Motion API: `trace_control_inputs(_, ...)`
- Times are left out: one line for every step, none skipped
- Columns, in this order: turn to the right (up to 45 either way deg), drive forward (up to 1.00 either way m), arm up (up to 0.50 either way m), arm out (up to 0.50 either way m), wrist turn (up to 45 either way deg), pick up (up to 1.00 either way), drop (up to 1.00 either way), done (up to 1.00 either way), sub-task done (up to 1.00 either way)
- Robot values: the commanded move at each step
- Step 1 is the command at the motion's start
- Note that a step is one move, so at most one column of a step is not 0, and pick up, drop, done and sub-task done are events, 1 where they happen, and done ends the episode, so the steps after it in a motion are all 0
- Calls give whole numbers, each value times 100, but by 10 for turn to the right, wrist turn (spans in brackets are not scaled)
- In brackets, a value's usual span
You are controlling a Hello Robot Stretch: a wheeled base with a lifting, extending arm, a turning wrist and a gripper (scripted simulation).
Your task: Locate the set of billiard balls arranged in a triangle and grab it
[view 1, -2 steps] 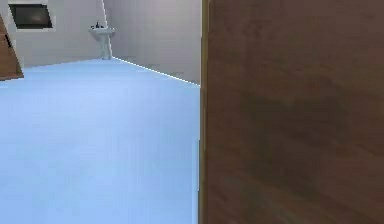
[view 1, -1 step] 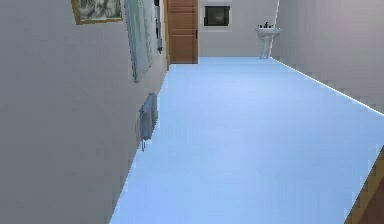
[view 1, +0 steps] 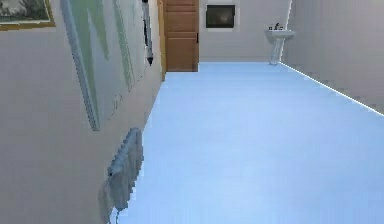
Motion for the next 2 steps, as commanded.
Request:
trace_control_inputs(-30, 0, 0, 0, 0, 0, 0, 0, 0)
trace_control_inputs(0, 100, 0, 0, 0, 0, 0, 0, 0)
